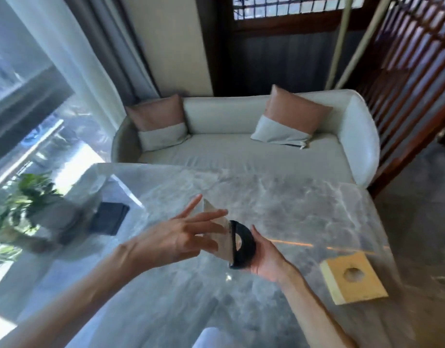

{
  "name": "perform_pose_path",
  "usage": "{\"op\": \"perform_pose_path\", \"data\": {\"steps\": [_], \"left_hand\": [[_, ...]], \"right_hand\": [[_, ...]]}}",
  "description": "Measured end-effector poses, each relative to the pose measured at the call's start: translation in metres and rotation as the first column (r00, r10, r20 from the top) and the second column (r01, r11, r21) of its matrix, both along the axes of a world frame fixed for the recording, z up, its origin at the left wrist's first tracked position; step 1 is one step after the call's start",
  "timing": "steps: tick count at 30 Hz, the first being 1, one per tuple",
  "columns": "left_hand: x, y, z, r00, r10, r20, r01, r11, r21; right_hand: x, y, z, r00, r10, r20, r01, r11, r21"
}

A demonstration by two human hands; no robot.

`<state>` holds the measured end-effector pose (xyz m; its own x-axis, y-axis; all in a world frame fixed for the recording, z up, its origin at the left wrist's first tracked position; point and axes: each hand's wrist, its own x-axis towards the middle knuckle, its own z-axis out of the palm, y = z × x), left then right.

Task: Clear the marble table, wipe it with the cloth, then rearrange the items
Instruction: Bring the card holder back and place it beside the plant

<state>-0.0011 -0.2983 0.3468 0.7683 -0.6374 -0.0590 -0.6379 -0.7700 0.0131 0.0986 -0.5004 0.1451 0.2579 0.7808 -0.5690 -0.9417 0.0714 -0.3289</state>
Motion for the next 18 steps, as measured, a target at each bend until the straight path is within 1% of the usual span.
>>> {"op": "perform_pose_path", "data": {"steps": [2, 3, 4, 5, 6, 7, 8, 9, 10, 12, 14, 15, 16, 18], "left_hand": [[-0.042, 0.029, 0.004, 0.993, 0.117, 0.021, -0.110, 0.974, -0.199], [-0.063, 0.043, 0.005, 0.981, 0.192, -0.012, -0.186, 0.932, -0.310], [-0.083, 0.055, 0.006, 0.960, 0.274, -0.062, -0.274, 0.865, -0.420], [-0.102, 0.065, 0.006, 0.920, 0.365, -0.145, -0.382, 0.748, -0.542], [-0.120, 0.072, 0.007, 0.856, 0.443, -0.268, -0.499, 0.572, -0.651], [-0.137, 0.079, 0.007, 0.774, 0.479, -0.414, -0.601, 0.352, -0.717], [-0.152, 0.086, 0.005, 0.686, 0.479, -0.548, -0.680, 0.153, -0.718], [-0.166, 0.093, 0.002, 0.609, 0.462, -0.644, -0.729, 0.009, -0.684], [-0.178, 0.101, -0.002, 0.552, 0.460, -0.696, -0.757, -0.075, -0.650], [-0.199, 0.117, -0.012, 0.474, 0.455, -0.754, -0.766, -0.209, -0.608], [-0.216, 0.132, -0.020, 0.389, 0.423, -0.818, -0.750, -0.371, -0.548], [-0.223, 0.136, -0.022, 0.345, 0.403, -0.848, -0.745, -0.432, -0.508], [-0.229, 0.141, -0.026, 0.301, 0.404, -0.864, -0.754, -0.454, -0.475], [-0.240, 0.150, -0.032, 0.226, 0.435, -0.872, -0.774, -0.463, -0.431]], "right_hand": [[-0.039, 0.039, 0.008, 1.000, -0.007, 0.025, 0.006, 0.999, 0.038], [-0.058, 0.055, 0.012, 0.999, -0.019, 0.036, 0.017, 0.998, 0.054], [-0.077, 0.072, 0.016, 0.998, -0.040, 0.040, 0.038, 0.998, 0.052], [-0.094, 0.087, 0.018, 0.997, -0.071, 0.038, 0.069, 0.996, 0.050], [-0.111, 0.101, 0.019, 0.995, -0.099, 0.029, 0.097, 0.994, 0.051], [-0.128, 0.115, 0.019, 0.993, -0.121, 0.016, 0.120, 0.992, 0.049], [-0.145, 0.128, 0.017, 0.991, -0.131, 0.010, 0.130, 0.991, 0.042], [-0.161, 0.139, 0.014, 0.991, -0.131, 0.001, 0.131, 0.991, 0.031], [-0.176, 0.149, 0.011, 0.992, -0.128, -0.014, 0.129, 0.992, 0.016], [-0.204, 0.168, 0.004, 0.993, -0.109, -0.045, 0.107, 0.994, -0.038], [-0.226, 0.186, -0.002, 0.993, -0.075, -0.088, 0.069, 0.995, -0.074], [-0.234, 0.194, -0.005, 0.993, -0.053, -0.107, 0.043, 0.995, -0.086], [-0.240, 0.199, -0.008, 0.993, -0.030, -0.118, 0.018, 0.995, -0.101], [-0.245, 0.208, -0.016, 0.992, 0.025, -0.122, -0.042, 0.990, -0.136]]}}
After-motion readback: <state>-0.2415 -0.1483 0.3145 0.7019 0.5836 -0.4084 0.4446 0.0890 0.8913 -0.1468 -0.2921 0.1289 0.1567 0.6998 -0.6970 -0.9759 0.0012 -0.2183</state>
